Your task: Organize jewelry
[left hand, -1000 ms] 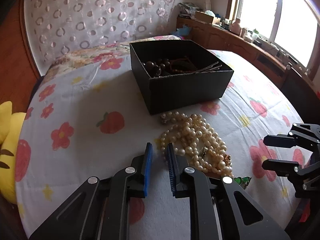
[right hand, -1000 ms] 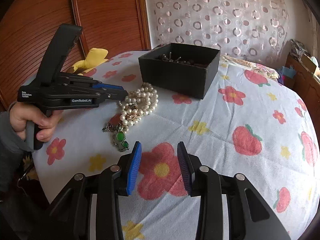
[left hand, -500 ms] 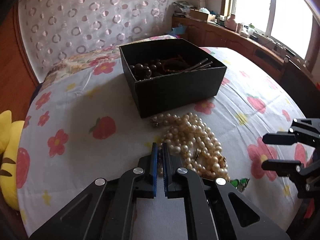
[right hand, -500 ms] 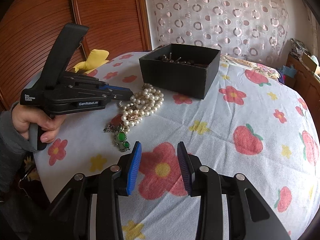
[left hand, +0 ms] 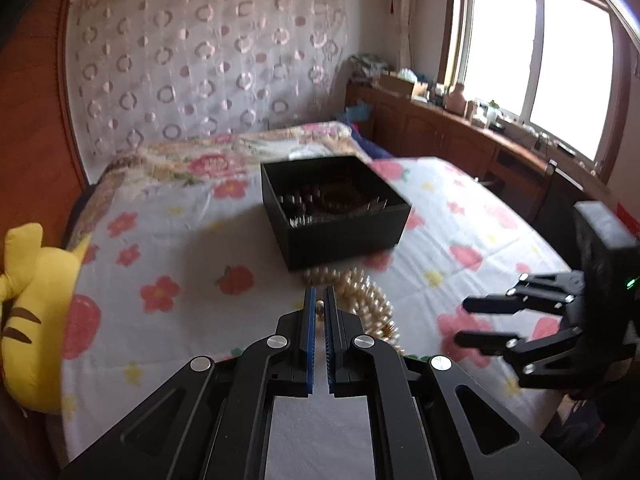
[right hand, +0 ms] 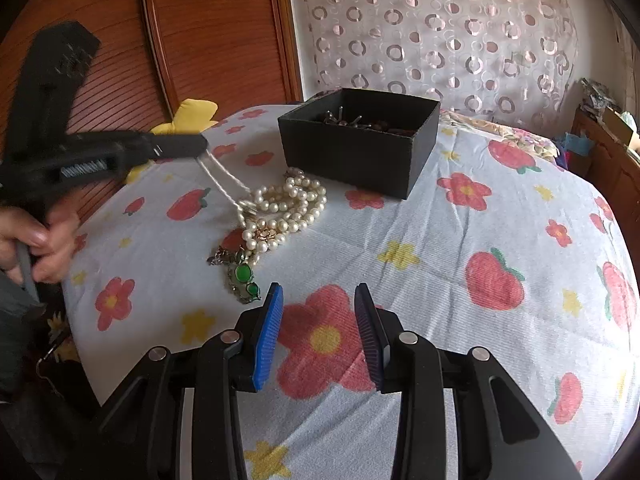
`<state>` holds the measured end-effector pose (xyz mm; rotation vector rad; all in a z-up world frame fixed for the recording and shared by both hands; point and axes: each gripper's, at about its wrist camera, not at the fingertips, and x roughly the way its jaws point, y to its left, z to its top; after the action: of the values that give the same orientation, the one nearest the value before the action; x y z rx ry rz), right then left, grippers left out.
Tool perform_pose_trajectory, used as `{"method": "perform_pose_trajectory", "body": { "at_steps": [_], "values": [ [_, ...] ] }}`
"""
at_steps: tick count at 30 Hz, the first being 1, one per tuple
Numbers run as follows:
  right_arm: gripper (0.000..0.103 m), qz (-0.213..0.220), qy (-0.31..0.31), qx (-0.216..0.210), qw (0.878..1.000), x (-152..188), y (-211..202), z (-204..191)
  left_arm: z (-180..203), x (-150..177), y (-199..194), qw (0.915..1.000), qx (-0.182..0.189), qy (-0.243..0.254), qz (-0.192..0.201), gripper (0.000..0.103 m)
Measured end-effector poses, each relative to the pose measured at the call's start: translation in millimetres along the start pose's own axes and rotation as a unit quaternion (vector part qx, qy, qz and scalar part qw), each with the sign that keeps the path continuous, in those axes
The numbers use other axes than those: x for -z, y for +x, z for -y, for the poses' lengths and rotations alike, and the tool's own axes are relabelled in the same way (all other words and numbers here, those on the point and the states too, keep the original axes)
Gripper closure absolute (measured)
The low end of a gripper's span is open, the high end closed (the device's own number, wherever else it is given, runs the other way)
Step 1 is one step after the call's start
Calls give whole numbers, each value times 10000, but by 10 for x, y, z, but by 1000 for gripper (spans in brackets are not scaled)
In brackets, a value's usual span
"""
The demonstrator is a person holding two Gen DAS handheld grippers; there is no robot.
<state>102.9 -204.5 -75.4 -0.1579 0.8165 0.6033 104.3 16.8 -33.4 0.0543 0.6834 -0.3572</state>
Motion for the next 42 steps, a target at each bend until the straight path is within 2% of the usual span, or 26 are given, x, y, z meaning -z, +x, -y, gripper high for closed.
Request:
{"method": "perform_pose_trajectory", "body": {
  "at_steps": [7, 15, 23, 29, 34, 42],
  "values": [
    [63, -19, -96, 28, 9999, -60, 17, -32, -20, -107, -268, 9994, -15, -85, 345, 100],
    [63, 71, -367, 85, 9993, -407, 68, -152, -119, -187, -545, 9972, -65, -229, 713, 100],
    [63, -245, -558, 151, 9980, -688, 481, -218, -200, -276, -788, 9945, -127, -283, 998, 100],
    [63, -470, -525, 111, 9974, -734, 732, -211, -280, -291, -908, 9929, -218, -336, 1117, 100],
    [63, -497, -460, 24, 9977, -724, 734, -218, -378, -303, -1038, 9907, -323, -407, 1258, 100],
    [63, -475, -361, 127, 9981, -761, 757, -138, -511, -333, -1142, 9883, -486, -480, 1362, 100]
  ]
}}
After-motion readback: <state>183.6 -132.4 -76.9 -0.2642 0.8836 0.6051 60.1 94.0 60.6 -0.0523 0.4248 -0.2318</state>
